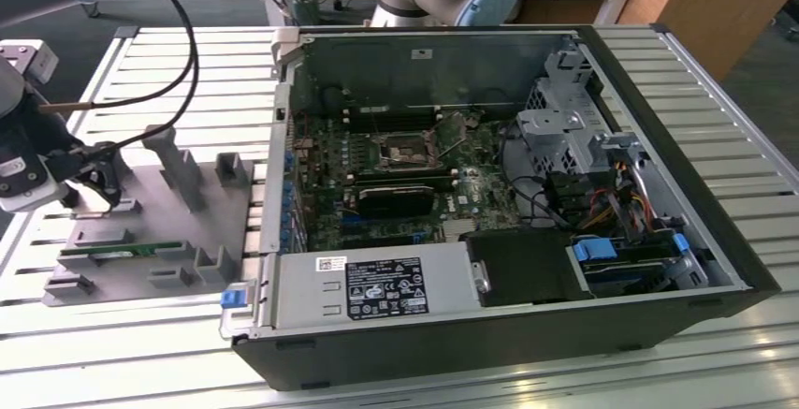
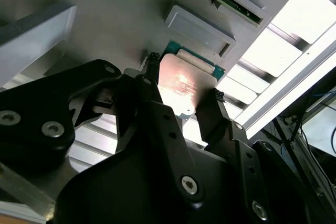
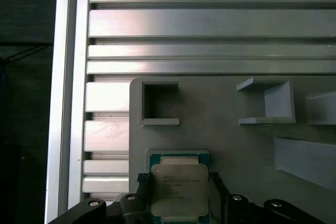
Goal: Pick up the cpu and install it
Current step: 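Pick up the cpu and move it towards the insertion slot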
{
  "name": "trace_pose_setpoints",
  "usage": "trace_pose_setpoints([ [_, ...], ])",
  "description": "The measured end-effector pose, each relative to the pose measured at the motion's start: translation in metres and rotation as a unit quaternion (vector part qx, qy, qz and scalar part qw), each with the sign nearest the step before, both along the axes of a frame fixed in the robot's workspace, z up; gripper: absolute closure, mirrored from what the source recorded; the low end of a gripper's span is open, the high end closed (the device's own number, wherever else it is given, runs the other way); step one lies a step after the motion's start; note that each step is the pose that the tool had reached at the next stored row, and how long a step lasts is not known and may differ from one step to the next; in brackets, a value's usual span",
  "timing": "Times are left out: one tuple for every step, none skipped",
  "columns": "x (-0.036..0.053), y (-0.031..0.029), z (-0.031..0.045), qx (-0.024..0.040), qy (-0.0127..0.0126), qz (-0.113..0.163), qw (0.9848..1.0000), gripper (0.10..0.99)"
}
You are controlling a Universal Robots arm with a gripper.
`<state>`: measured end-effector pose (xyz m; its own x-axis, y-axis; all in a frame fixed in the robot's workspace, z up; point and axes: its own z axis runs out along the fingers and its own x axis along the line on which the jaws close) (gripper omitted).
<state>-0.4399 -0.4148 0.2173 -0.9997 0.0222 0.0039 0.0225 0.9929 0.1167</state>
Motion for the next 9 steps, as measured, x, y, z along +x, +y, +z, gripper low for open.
trace_pose_setpoints([
  [0.0000, 0.0000, 0.0002, 0.0000, 0.0000, 0.000, 1.0000, 0.553],
  [0.0000, 0.0000, 0.0005, 0.0000, 0.0000, 0.000, 1.0000, 0.553],
  [0.0000, 0.0000, 0.0008, 0.0000, 0.0000, 0.000, 1.0000, 0.553],
  [0.0000, 0.0000, 0.0011, 0.0000, 0.0001, 0.000, 1.0000, 0.553],
  [0.0000, 0.0000, 0.0015, 0.0000, 0.0001, 0.000, 1.0000, 0.553],
  [0.0000, 0.0001, 0.0019, 0.0000, 0.0001, 0.000, 1.0000, 0.553],
  [0.0000, 0.0001, 0.0022, 0.0000, 0.0000, 0.000, 1.0000, 0.553],
  [0.0000, 0.0002, 0.0025, 0.0000, 0.0000, 0.000, 1.0000, 0.553],
  [0.0000, 0.0002, 0.0030, 0.0000, 0.0001, 0.000, 1.0000, 0.553],
])
